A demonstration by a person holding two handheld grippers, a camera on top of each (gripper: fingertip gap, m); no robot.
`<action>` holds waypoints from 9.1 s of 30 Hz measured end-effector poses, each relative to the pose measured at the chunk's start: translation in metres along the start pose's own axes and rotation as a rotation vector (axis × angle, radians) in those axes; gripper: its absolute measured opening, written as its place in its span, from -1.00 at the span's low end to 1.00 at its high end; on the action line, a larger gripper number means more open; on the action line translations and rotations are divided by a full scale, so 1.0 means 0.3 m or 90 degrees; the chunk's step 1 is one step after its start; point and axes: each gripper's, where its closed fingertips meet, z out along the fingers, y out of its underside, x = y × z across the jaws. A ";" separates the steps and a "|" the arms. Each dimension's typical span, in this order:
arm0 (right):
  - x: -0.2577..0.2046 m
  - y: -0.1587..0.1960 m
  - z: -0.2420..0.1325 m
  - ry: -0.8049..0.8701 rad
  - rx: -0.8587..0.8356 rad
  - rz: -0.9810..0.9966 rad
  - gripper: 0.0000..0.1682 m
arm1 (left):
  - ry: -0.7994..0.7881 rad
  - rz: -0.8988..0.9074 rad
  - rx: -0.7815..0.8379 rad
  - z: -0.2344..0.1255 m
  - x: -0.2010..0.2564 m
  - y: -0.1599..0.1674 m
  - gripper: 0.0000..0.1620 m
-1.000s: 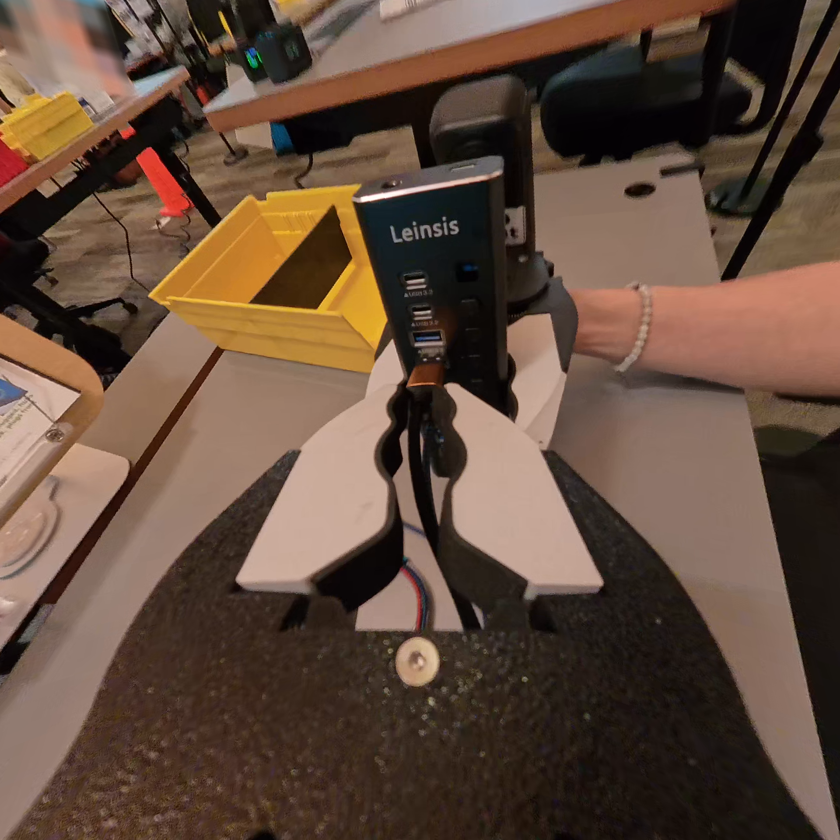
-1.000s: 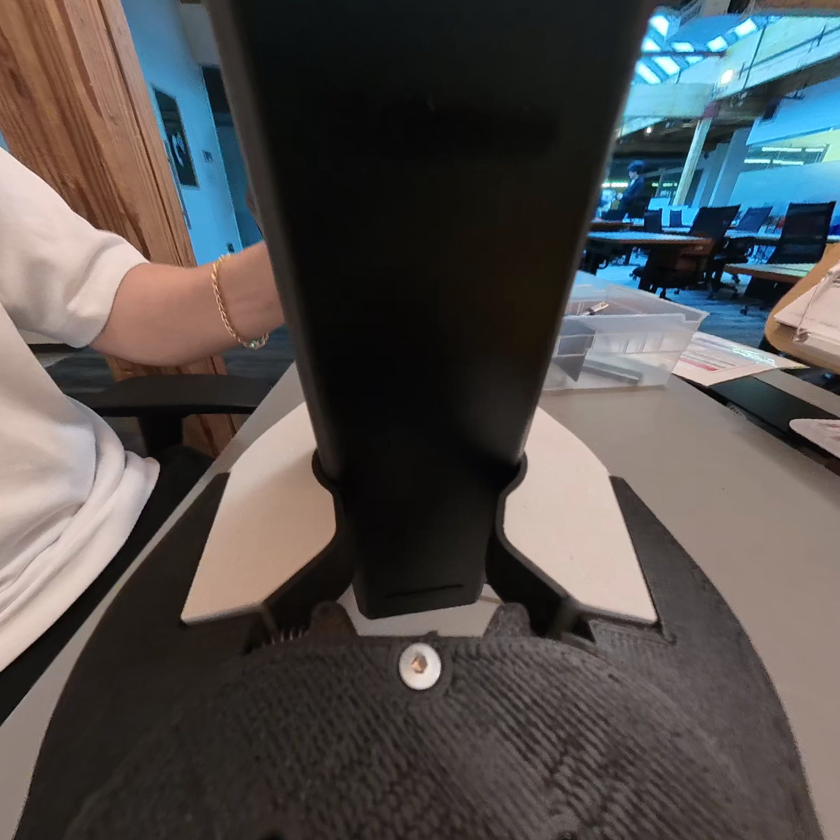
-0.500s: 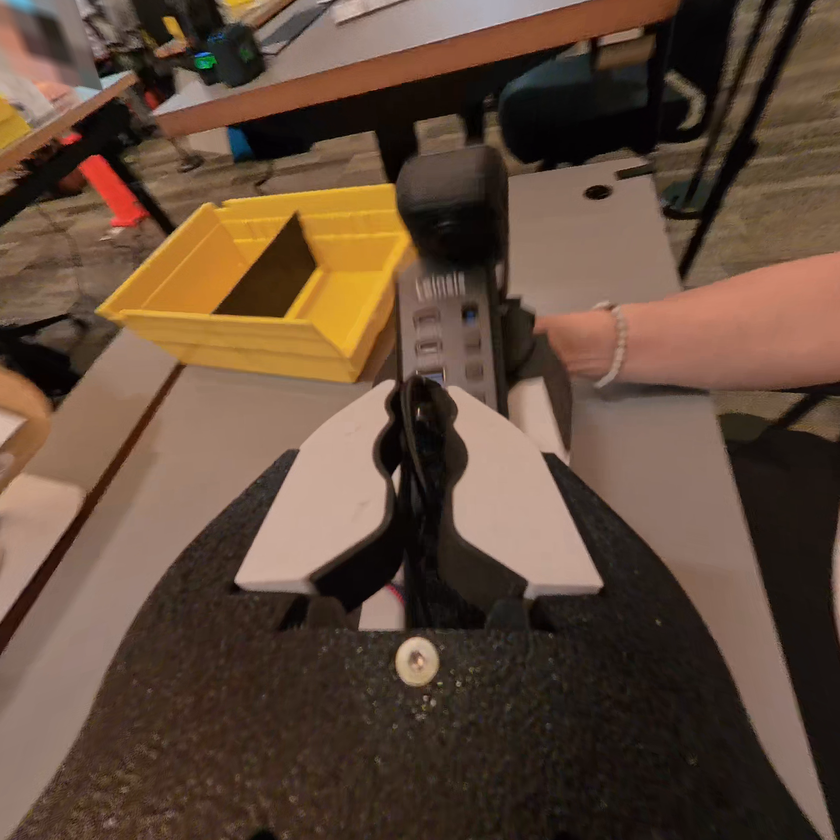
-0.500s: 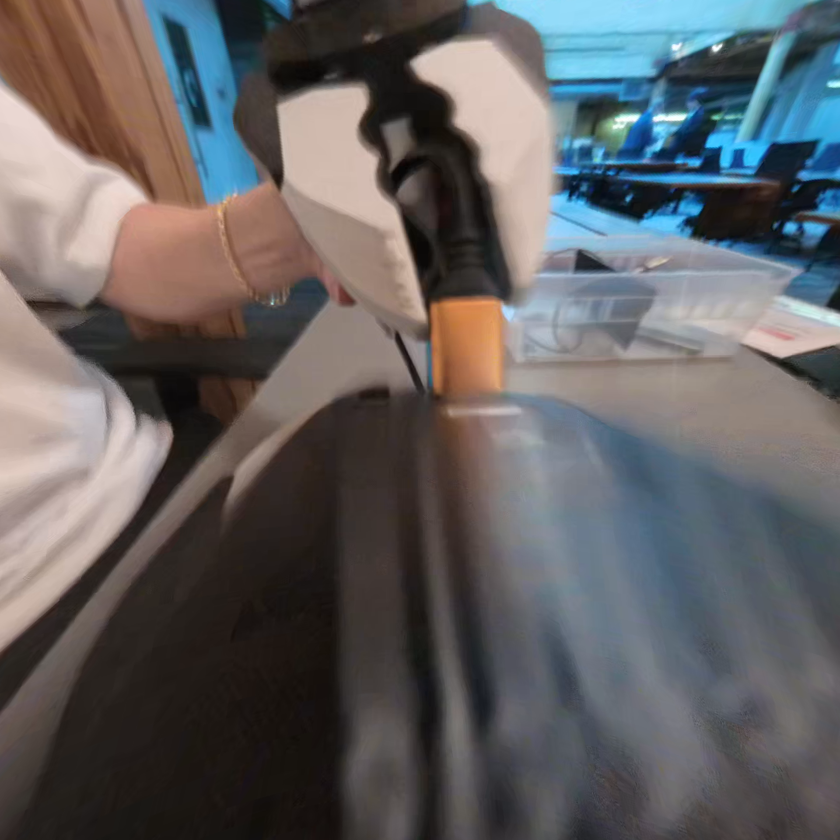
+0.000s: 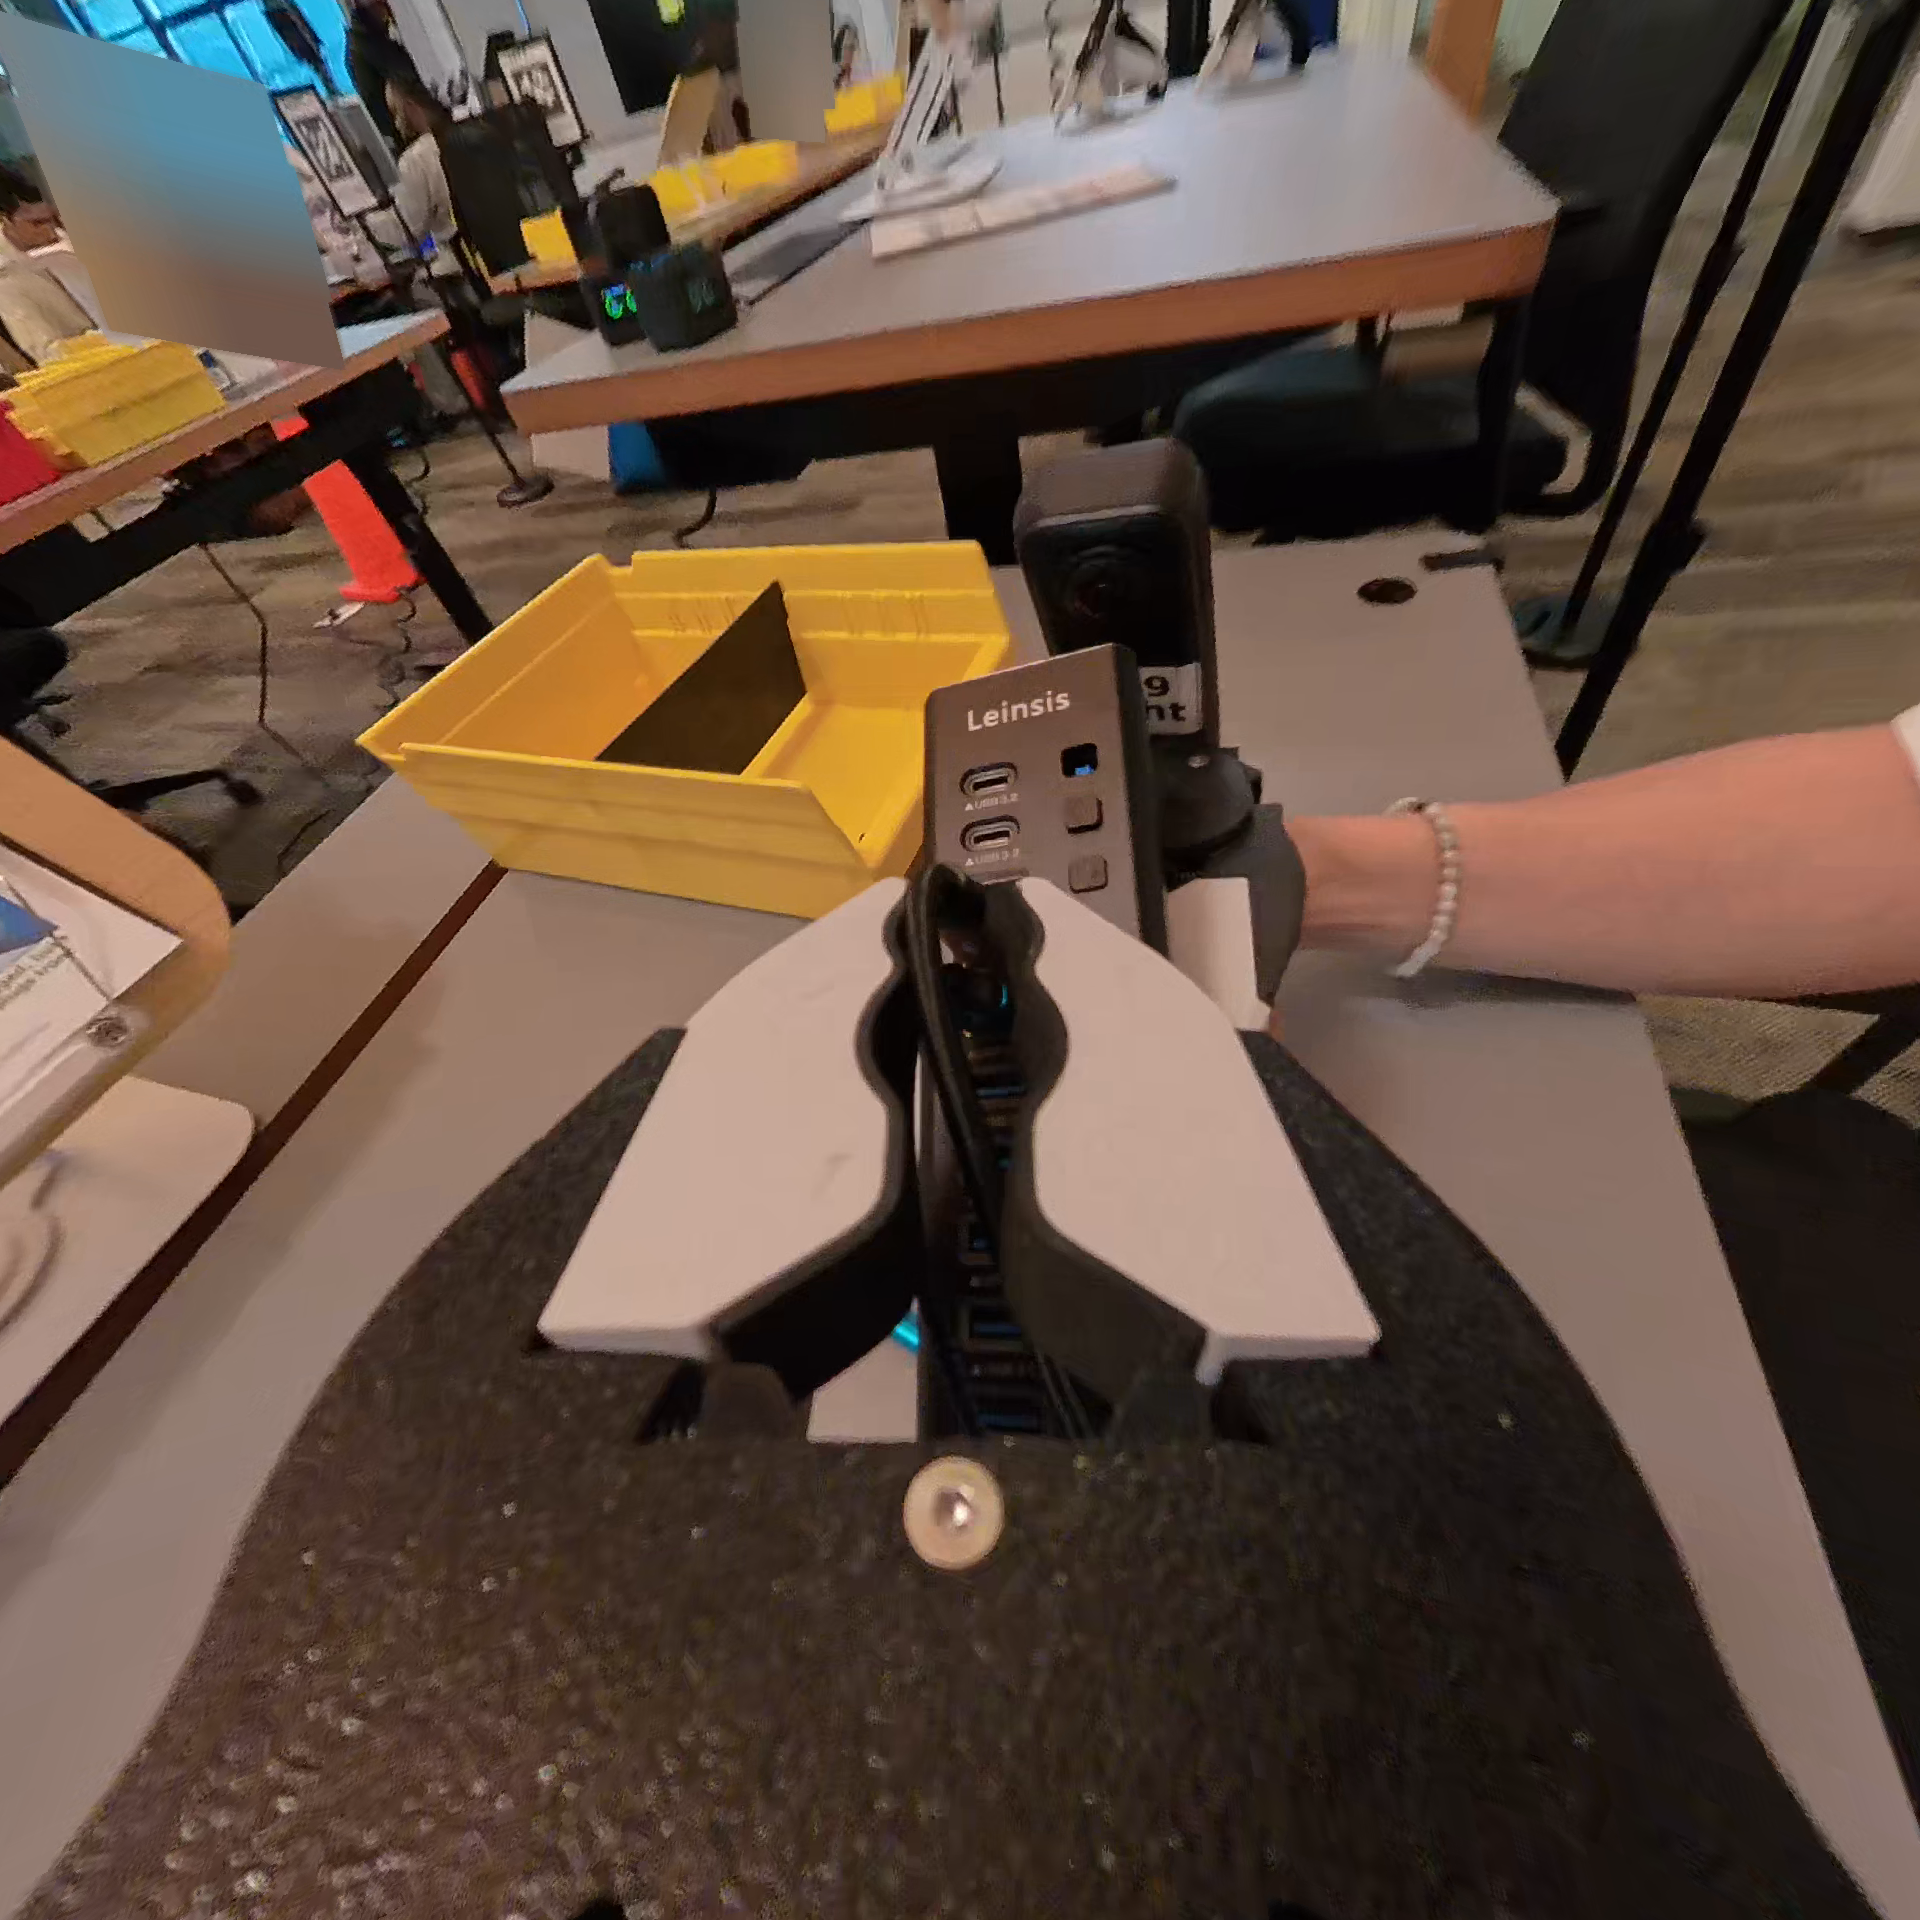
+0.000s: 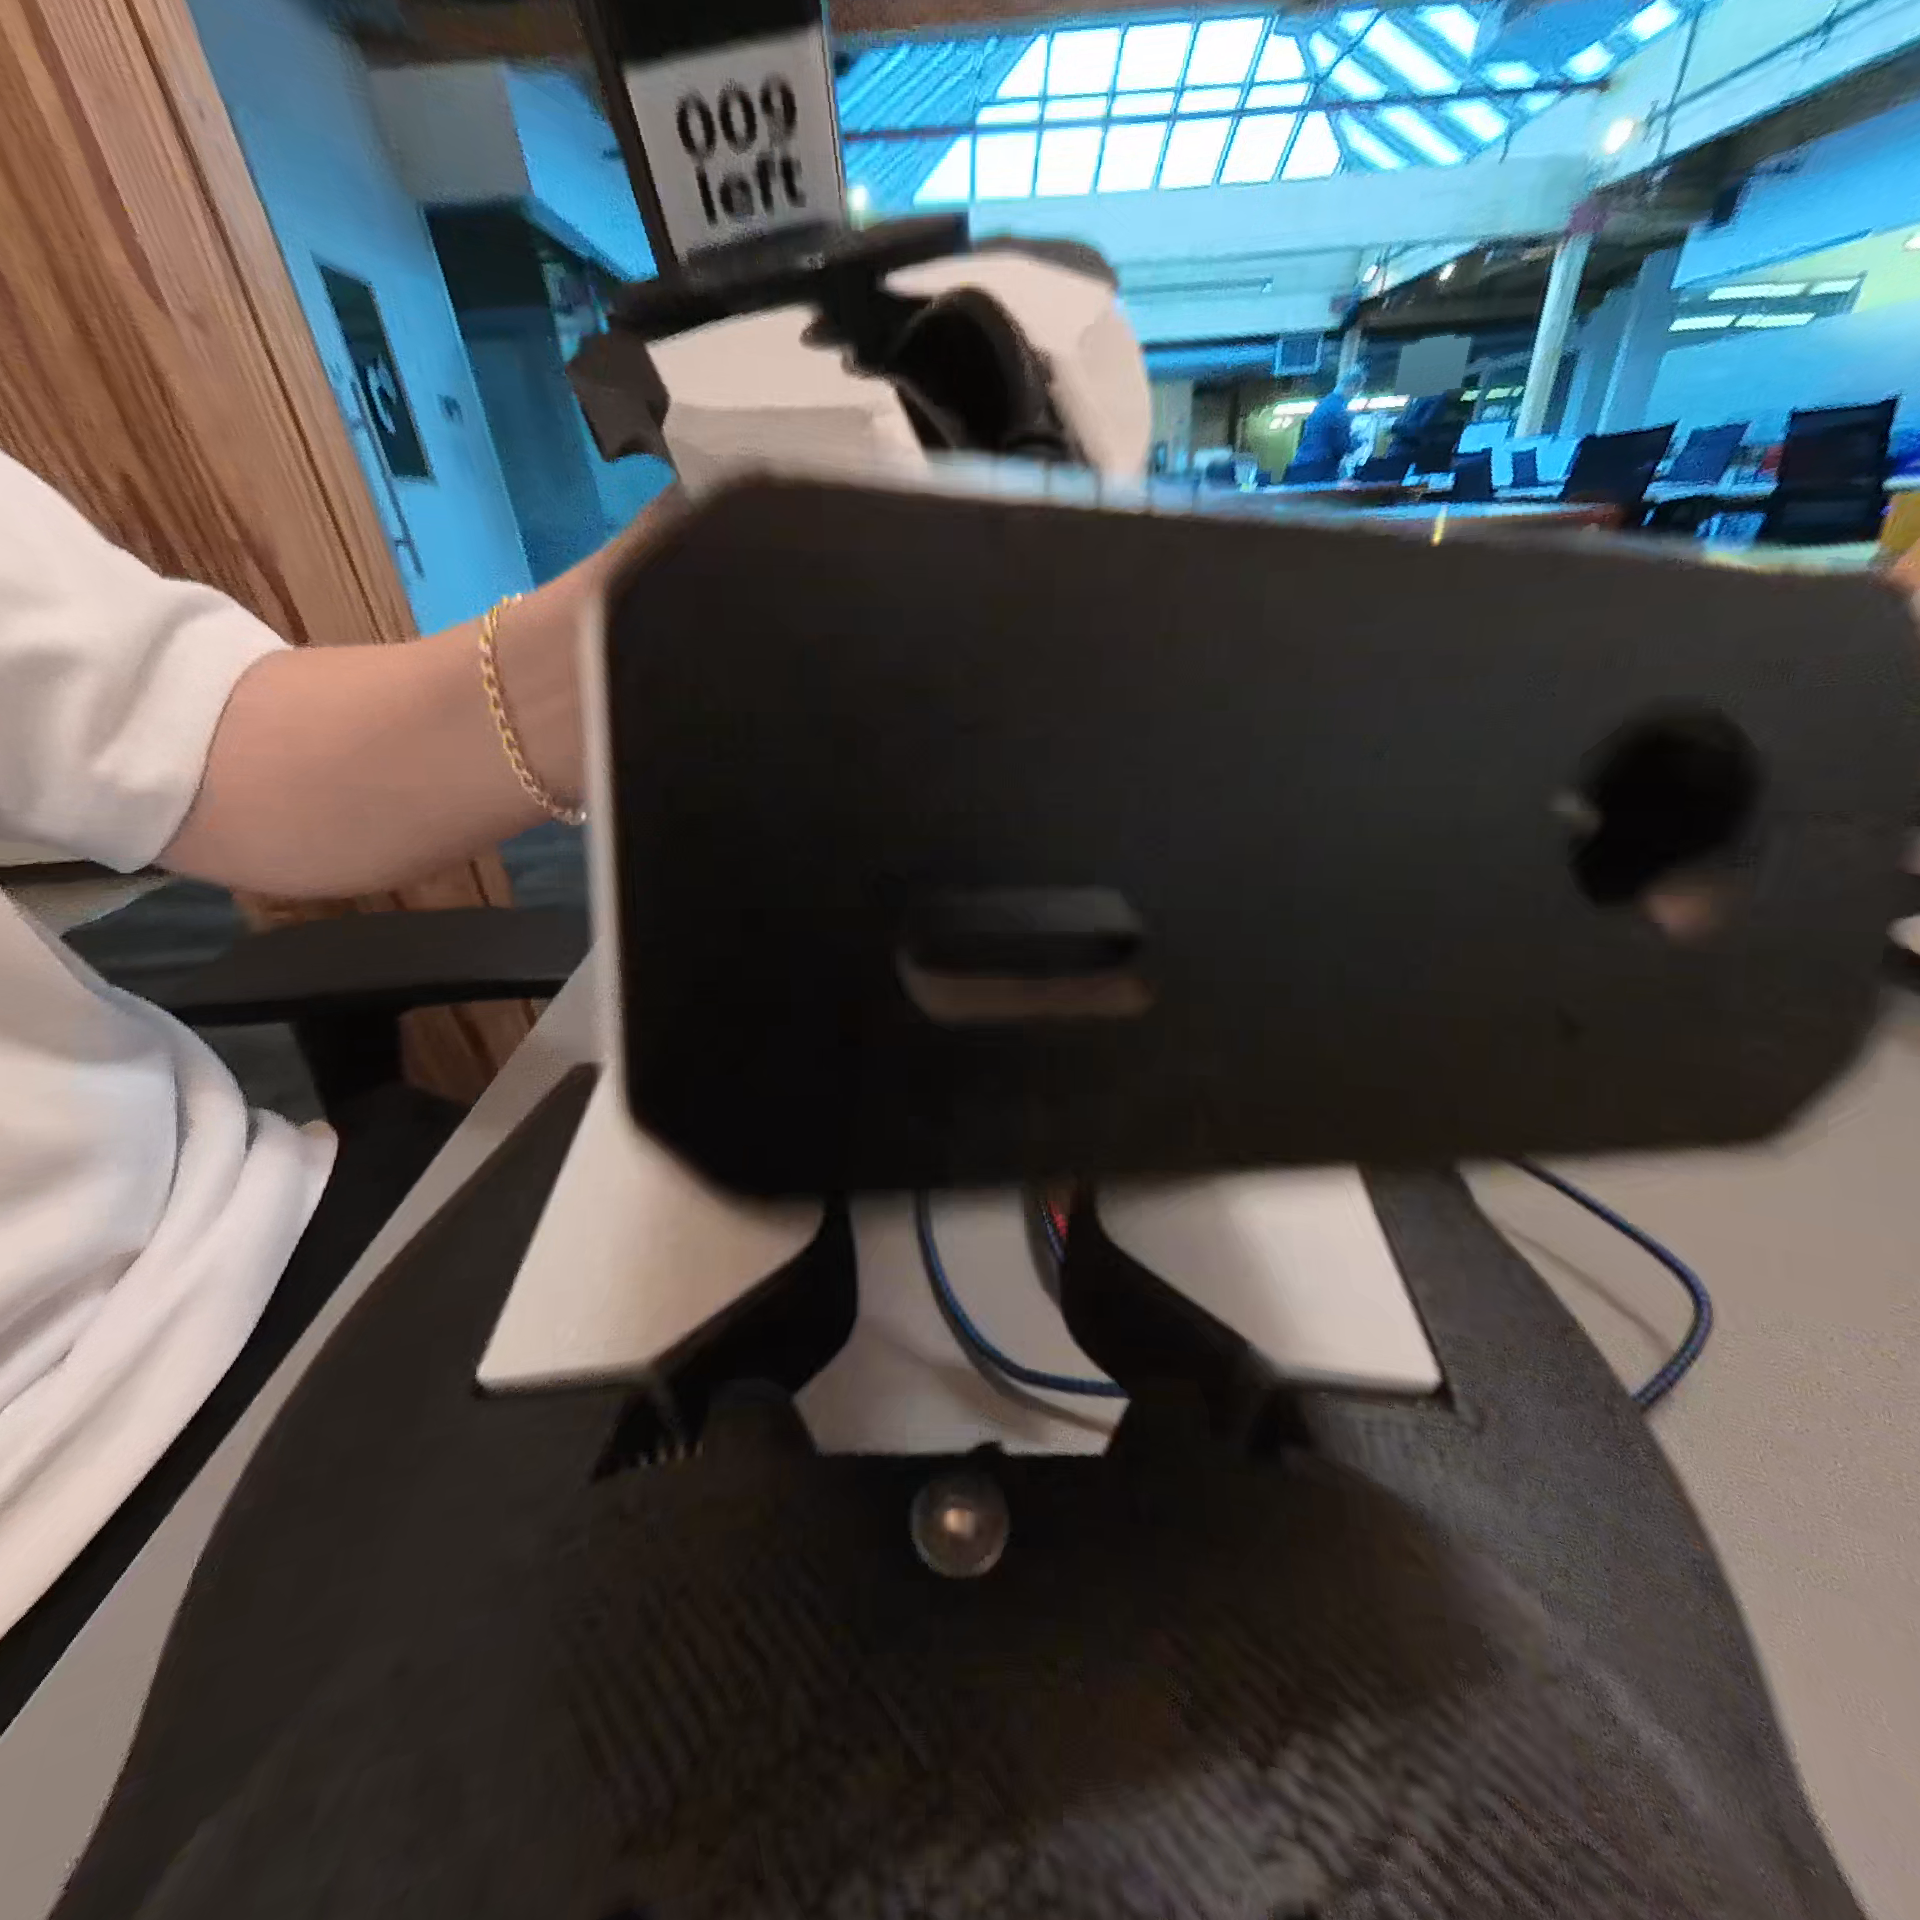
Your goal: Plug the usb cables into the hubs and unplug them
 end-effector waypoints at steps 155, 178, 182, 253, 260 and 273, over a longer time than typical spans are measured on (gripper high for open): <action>0.442 -0.339 -0.653 0.235 -0.529 0.126 -0.88 | -0.343 -0.176 0.490 -0.679 -0.143 0.352 -0.81; 0.732 0.016 -0.897 0.601 -0.802 0.186 -0.89 | -0.331 -0.183 0.494 -0.674 -0.143 0.351 -0.82; 0.756 0.125 -0.894 0.626 -0.821 0.153 -0.89 | -0.330 -0.184 0.496 -0.676 -0.144 0.351 -0.83; 0.284 -0.021 -0.105 0.389 -0.250 -0.167 -0.05 | -0.196 -0.323 -0.746 -0.662 -1.040 0.977 -0.37; 0.301 -0.074 -0.167 0.411 -0.181 -0.126 -0.10 | -0.224 -0.365 -0.773 -0.662 -1.029 1.063 -0.64; 0.224 -0.188 -0.118 0.406 -0.148 -0.180 -0.12 | -0.446 -0.169 -0.186 -0.785 -1.126 0.126 -0.65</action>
